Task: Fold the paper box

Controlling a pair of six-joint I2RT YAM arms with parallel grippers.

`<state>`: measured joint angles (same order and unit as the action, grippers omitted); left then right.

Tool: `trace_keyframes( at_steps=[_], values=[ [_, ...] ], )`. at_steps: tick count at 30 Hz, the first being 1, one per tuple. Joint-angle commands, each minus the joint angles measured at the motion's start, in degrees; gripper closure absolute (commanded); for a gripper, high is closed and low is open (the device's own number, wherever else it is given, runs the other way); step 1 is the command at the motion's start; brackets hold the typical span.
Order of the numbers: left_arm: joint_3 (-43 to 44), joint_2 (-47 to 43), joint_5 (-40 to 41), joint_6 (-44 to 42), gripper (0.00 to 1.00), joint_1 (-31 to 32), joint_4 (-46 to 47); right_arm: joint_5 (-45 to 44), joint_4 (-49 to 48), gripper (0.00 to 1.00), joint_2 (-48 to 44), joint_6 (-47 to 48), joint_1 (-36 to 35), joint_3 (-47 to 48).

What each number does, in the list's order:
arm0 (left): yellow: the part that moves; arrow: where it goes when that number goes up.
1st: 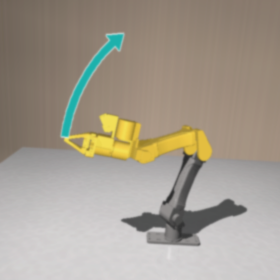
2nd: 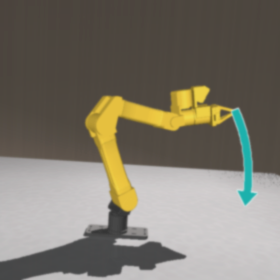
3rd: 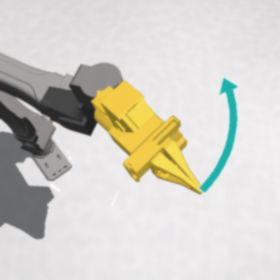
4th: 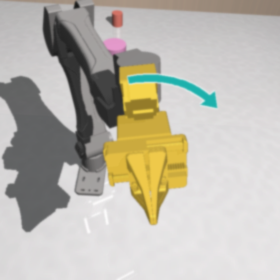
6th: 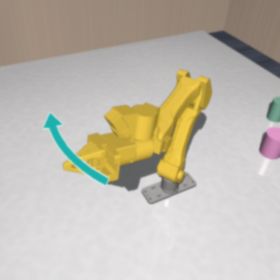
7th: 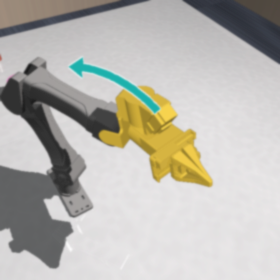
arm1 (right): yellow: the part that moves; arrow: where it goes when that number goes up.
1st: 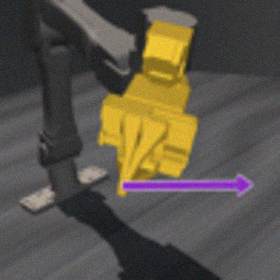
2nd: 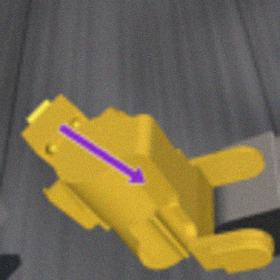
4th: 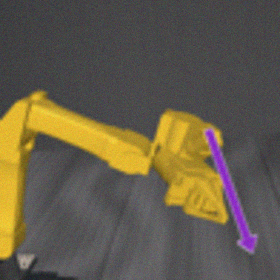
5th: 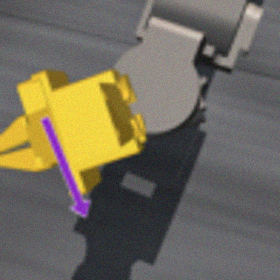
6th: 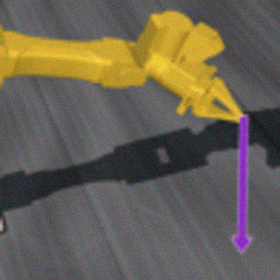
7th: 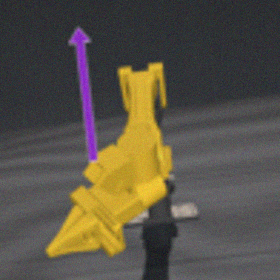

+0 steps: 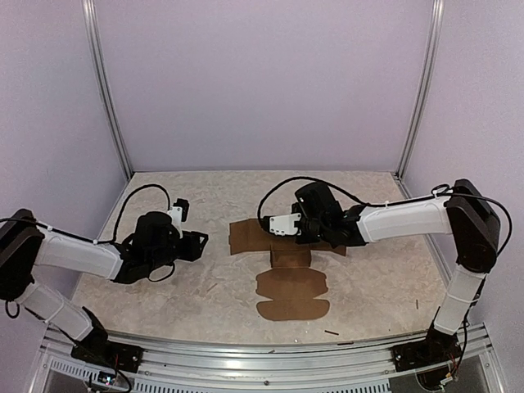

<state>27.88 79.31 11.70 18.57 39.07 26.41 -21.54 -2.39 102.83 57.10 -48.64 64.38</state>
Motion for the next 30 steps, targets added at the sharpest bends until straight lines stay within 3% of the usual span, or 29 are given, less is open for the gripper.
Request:
trace_keyframes(
  at_steps=[1, 6, 15, 22, 30],
  values=[
    [5.99, 11.93, -10.93, 1.81, 0.49, -2.81, 3.62, -2.54, -11.95, 1.00, -2.26, 3.82, -0.96, -4.31],
    [10.40, 22.79, -24.66, -4.65, 0.50, -2.73, 11.94, -3.08, -21.46, 1.00, -2.64, 6.47, -2.42, -9.71],
    [10.95, 26.68, -33.85, -11.16, 0.49, 0.92, 20.91, -2.54, -27.02, 1.00, -4.33, 6.33, -3.12, -16.79],
    [14.23, 29.48, -33.83, -15.24, 0.46, 5.55, 20.37, -3.92, -30.71, 1.00, -4.48, 6.48, -4.04, -19.56],
    [17.29, 33.04, -34.46, -15.31, 0.42, 6.71, 21.61, -4.64, -31.53, 1.00, -4.13, 6.04, -4.73, -21.69]
  ],
)
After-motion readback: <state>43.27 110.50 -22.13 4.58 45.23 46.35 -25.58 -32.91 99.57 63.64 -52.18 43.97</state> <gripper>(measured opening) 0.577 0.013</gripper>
